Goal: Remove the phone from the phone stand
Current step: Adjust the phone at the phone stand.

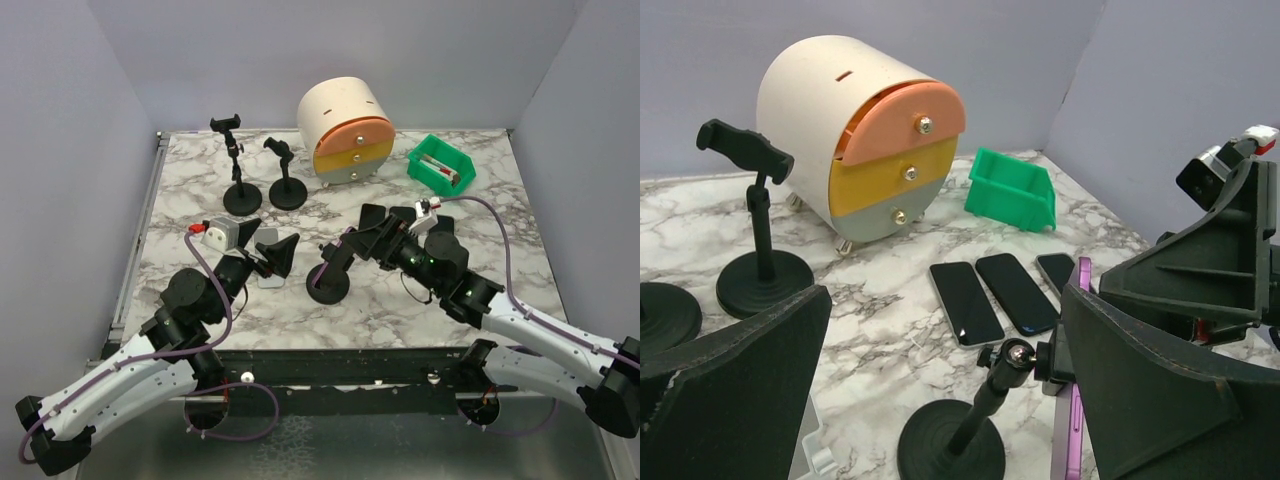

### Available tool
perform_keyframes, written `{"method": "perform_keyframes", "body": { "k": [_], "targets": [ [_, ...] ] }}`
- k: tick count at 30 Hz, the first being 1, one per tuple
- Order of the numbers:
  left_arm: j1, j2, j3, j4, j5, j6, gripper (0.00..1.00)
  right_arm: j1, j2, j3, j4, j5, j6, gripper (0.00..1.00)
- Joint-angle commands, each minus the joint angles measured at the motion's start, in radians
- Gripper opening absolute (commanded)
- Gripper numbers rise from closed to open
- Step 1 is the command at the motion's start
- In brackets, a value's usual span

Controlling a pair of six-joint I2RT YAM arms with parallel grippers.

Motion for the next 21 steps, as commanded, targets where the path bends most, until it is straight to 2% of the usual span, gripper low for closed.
{"method": "perform_keyframes", "body": {
  "k": [1, 16, 21],
  "targets": [
    [-0.005, -0.011, -0.014, -0.016, 0.021, -0.006, 0.97, -0.005, 0.026, 0.007, 0.011, 0.047, -0.004, 1.0],
    [-0.005, -0.004, -0.017, -0.02, 0.027, -0.017, 0.97, -0.018, 0.078, 0.012, 0.075, -0.007, -0.038, 0.99],
    [-0.005, -0.004, -0.018, -0.021, 0.029, -0.018, 0.97, -0.018, 0.095, 0.016, 0.118, -0.038, -0.066, 0.96]
  ]
}}
